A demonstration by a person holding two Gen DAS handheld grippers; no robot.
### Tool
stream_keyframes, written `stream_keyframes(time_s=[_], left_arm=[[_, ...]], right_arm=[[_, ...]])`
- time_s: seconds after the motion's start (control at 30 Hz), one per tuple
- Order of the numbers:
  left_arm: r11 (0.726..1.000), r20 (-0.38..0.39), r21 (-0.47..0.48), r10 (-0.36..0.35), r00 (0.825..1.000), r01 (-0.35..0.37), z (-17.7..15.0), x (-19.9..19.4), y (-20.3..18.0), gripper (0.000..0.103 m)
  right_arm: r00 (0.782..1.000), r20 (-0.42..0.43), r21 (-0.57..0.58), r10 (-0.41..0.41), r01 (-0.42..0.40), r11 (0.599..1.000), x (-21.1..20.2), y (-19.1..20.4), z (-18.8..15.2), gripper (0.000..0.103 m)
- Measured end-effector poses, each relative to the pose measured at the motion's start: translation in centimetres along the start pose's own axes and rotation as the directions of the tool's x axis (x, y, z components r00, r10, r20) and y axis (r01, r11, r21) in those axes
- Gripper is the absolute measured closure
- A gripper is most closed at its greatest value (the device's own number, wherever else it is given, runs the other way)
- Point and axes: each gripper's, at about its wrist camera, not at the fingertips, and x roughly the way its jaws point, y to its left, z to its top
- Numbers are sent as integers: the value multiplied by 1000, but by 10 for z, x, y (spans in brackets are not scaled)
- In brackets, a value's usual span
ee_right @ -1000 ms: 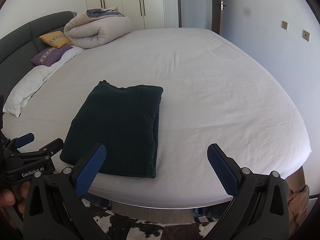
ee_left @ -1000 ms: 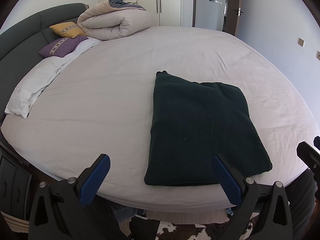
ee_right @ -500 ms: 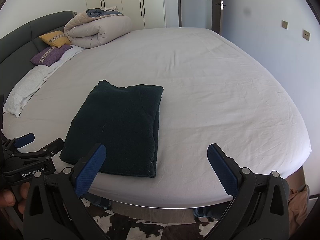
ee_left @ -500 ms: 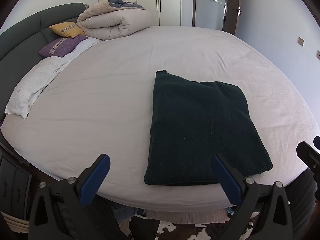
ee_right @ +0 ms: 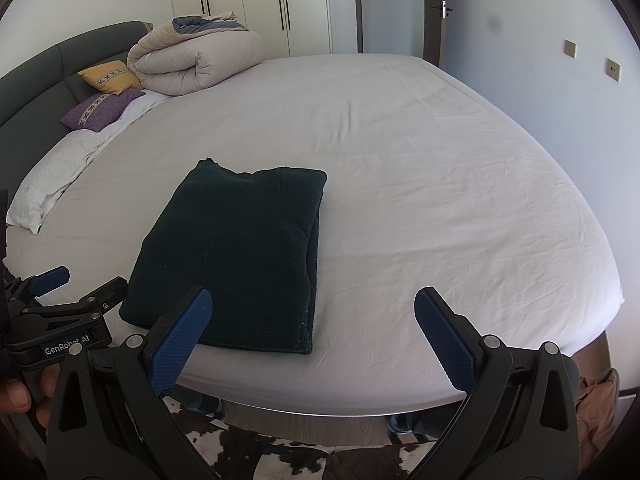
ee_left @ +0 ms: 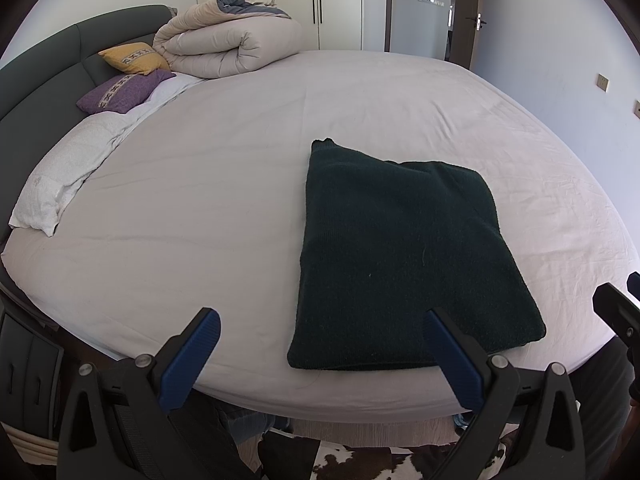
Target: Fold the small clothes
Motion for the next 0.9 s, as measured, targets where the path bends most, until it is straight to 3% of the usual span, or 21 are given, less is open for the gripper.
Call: stream_keyframes(time_s=[0.9], left_arm=[[1000,-3,6,-3,1000,3,-1,2,2,0]], right_arm=[[1000,-7,-2,2,-2,1000,3,0,-3,0]])
